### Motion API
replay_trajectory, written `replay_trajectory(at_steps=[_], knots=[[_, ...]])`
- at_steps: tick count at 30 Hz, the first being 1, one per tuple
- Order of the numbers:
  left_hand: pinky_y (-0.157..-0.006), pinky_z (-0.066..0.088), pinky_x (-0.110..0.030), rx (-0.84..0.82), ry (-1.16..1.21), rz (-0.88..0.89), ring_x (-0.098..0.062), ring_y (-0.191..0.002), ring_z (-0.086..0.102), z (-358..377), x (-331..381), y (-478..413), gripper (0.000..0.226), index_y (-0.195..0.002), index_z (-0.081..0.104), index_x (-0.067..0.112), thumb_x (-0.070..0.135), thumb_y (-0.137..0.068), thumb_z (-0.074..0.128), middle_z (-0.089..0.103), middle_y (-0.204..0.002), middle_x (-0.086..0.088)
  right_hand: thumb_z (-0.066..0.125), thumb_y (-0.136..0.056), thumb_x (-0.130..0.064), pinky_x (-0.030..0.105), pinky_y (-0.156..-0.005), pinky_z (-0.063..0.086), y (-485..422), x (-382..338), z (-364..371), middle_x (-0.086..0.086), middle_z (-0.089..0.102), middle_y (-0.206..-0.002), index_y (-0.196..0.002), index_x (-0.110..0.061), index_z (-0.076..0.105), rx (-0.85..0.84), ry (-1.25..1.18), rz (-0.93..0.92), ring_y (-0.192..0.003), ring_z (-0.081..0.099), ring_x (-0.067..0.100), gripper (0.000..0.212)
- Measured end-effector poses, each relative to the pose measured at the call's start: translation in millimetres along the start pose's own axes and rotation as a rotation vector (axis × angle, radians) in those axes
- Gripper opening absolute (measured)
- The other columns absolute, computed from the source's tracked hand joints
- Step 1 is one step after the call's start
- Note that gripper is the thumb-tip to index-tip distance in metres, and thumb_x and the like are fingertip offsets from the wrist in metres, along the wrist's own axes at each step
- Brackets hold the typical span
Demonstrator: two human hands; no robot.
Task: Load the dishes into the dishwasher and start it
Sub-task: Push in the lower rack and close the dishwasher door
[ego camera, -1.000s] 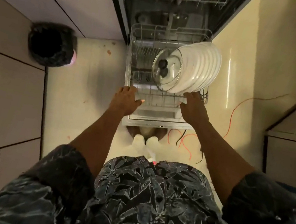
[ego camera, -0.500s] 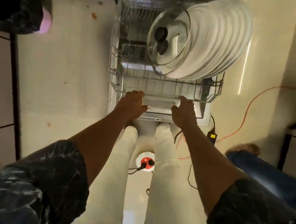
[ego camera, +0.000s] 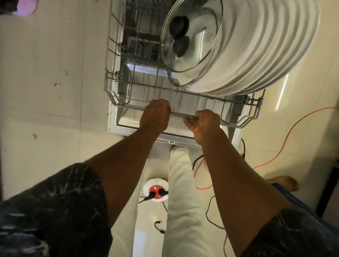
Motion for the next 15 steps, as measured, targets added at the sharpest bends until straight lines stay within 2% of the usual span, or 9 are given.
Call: replay_trajectory(at_steps=[2, 3, 6, 7, 10, 14, 15], knots=[[-0.079, 0.059, -0.037, 0.023, -0.031, 0.017, -0.025, -0.085, 0.071, -4, 3, 0, 0.011, -0.093, 0.075, 0.014, 0.006, -0.086, 0.073, 0.074, -0.091, -0.008, 0.042, -0.100, 0.004, 0.032, -0.073, 0.059, 0, 1, 0, 0.016, 0.052, -0.105, -0.133, 0.007, 0.048, -0.032, 0.173, -0.046, -0.077, 0.058, 0.020, 0.033], [-0.078, 0.060, -0.037, 0.038, -0.047, 0.034, -0.025, -0.084, 0.072, -6, 5, 0, 0.013, -0.092, 0.075, 0.015, 0.004, -0.087, 0.071, 0.074, -0.090, -0.008, 0.044, -0.099, 0.003, 0.032, -0.076, 0.059, -3, 1, 0, 0.017, 0.053, -0.108, -0.133, 0.008, 0.049, -0.033, 0.291, -0.100, -0.080, 0.060, 0.022, 0.035], [-0.074, 0.058, -0.032, 0.063, -0.091, 0.085, -0.025, -0.082, 0.071, -14, 11, -5, 0.013, -0.093, 0.073, 0.015, 0.004, -0.090, 0.065, 0.074, -0.088, -0.007, 0.048, -0.095, 0.002, 0.033, -0.079, 0.054, -10, -14, -3, 0.016, 0.064, -0.098, -0.109, 0.007, 0.066, 0.017, 0.734, -0.396, -0.089, 0.064, 0.030, 0.023], [-0.072, 0.056, -0.031, 0.062, -0.109, 0.099, -0.024, -0.081, 0.070, -17, 13, -8, 0.012, -0.093, 0.072, 0.015, 0.005, -0.091, 0.065, 0.073, -0.087, -0.007, 0.050, -0.096, 0.002, 0.031, -0.081, 0.052, -9, -22, -2, 0.015, 0.066, -0.098, -0.108, 0.004, 0.069, 0.019, 0.864, -0.487, -0.091, 0.065, 0.030, 0.023], [-0.070, 0.054, -0.032, 0.053, -0.176, 0.144, -0.024, -0.080, 0.068, -30, 22, -20, 0.011, -0.093, 0.071, 0.015, 0.007, -0.093, 0.064, 0.071, -0.085, -0.007, 0.055, -0.098, -0.005, 0.029, -0.088, 0.051, -3, -48, 4, 0.014, 0.070, -0.115, -0.117, -0.009, 0.073, 0.014, 1.230, -0.727, -0.106, 0.066, 0.032, 0.027], [-0.071, 0.054, -0.034, 0.106, -0.297, 0.225, -0.025, -0.078, 0.068, -53, 37, -35, 0.011, -0.094, 0.072, 0.018, 0.011, -0.094, 0.063, 0.070, -0.085, -0.007, 0.054, -0.095, -0.005, 0.034, -0.084, 0.051, 2, -82, 15, 0.013, 0.068, -0.109, -0.114, -0.014, 0.071, 0.093, 1.582, -0.934, -0.103, 0.067, 0.035, 0.028], [-0.070, 0.052, -0.033, 0.118, -0.338, 0.237, -0.025, -0.079, 0.067, -59, 41, -39, 0.010, -0.095, 0.072, 0.018, 0.012, -0.094, 0.064, 0.070, -0.086, -0.007, 0.052, -0.096, -0.007, 0.035, -0.084, 0.050, 8, -90, 21, 0.013, 0.067, -0.108, -0.113, -0.013, 0.069, 0.131, 1.658, -1.044, -0.101, 0.066, 0.036, 0.026]])
Point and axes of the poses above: each hand's wrist, its own y-axis away from the middle knuckle, its own z-axis out of the palm, x = y × z, the point moved 5 cm from there along -y, towards the middle knuckle
